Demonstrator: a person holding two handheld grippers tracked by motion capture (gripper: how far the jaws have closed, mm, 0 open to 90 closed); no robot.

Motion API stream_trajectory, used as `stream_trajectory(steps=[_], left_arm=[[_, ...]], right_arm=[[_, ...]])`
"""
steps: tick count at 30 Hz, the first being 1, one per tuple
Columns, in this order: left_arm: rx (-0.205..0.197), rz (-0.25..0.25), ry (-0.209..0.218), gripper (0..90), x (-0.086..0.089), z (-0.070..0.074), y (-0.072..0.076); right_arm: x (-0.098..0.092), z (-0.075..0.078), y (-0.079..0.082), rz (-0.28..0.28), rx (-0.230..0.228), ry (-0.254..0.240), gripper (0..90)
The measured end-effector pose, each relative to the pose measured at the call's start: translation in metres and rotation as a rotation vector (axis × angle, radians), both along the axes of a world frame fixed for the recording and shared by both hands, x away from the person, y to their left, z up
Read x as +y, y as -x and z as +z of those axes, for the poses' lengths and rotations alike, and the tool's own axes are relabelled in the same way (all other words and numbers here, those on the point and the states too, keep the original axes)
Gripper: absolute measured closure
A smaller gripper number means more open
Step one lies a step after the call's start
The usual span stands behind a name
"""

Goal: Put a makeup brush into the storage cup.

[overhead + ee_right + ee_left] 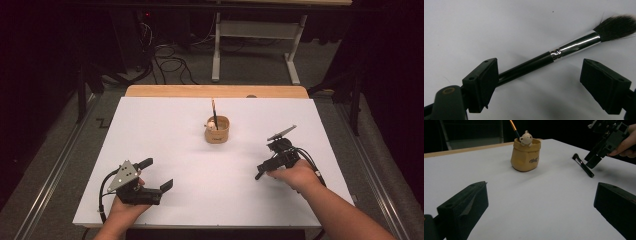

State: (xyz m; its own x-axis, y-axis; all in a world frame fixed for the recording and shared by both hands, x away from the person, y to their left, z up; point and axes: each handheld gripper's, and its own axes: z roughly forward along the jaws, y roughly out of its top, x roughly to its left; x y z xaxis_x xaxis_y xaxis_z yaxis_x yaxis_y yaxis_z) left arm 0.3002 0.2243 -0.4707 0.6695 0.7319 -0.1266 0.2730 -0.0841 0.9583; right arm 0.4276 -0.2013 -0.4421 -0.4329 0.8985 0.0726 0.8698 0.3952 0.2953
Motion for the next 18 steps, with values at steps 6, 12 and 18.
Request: stream_trajectory(steps=[6, 12, 18], left_arm=[[0.0, -0.001, -0.001, 0.4, -0.0001, -0.0002, -0.0003], [0.0, -0.001, -0.004, 0.4, 0.0001, 0.0, -0.0003], [0.001, -0.002, -0.007, 0.4, -0.0001, 0.0002, -0.0001]], right_arm=[[0.0024, -0.0029, -0.0014, -0.015, 0.01, -0.011, 17.8], [0.0038, -0.0061, -0.0026, -0.031, 0.023, -0.006, 19.5], [0.0049, -0.0065, -0.0021, -0.033, 0.027, -0.007, 27.0]])
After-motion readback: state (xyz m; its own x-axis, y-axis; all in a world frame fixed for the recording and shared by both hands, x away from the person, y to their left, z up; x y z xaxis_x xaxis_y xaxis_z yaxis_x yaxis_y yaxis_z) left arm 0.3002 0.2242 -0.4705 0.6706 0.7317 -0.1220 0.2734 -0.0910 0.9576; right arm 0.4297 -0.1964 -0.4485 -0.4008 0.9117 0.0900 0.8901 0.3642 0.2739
